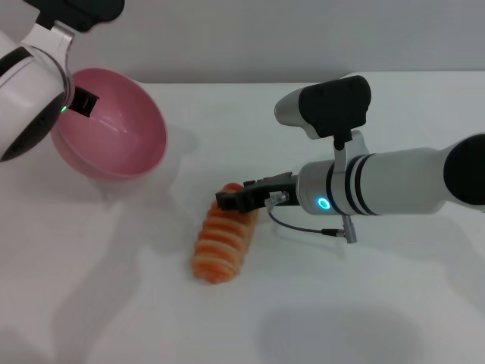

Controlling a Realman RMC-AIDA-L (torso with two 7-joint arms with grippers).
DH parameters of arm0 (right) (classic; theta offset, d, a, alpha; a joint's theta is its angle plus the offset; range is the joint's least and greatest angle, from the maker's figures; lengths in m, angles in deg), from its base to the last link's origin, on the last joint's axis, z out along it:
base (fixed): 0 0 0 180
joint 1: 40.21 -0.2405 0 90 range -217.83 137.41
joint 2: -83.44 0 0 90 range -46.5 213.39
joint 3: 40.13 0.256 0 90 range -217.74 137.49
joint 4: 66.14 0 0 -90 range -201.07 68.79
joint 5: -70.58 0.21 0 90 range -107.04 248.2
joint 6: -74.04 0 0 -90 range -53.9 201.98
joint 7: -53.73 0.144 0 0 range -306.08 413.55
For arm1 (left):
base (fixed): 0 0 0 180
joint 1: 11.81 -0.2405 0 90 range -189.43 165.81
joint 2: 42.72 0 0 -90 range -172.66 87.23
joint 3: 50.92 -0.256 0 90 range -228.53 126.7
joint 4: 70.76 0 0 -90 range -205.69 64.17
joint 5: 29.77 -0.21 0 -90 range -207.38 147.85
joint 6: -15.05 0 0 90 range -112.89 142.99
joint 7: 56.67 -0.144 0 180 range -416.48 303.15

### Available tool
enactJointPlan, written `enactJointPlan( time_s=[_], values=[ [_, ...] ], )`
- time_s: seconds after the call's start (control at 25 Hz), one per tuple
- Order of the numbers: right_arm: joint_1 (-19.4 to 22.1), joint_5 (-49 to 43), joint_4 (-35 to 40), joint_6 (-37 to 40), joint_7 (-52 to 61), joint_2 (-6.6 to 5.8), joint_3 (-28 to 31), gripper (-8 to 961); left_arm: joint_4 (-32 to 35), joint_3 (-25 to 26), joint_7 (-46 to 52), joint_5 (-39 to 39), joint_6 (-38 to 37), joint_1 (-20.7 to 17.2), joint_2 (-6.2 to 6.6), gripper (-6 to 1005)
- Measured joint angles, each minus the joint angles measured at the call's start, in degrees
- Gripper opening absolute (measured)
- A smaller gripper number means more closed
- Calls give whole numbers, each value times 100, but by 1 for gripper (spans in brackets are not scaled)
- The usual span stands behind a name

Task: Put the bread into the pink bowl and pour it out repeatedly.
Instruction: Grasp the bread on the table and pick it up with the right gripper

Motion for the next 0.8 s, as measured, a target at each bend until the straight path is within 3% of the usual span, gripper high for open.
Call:
enactJointPlan(
  time_s=[0.56,0.8],
  values=[
    [-29,233,-69,-63,-398,-17,-29,466,-23,0,-9,3,-74,8,0,47],
    [270,16,344,-53,-432,-54,44,405,-83,0,-9,3,-90,-2,-2,47]
  ],
)
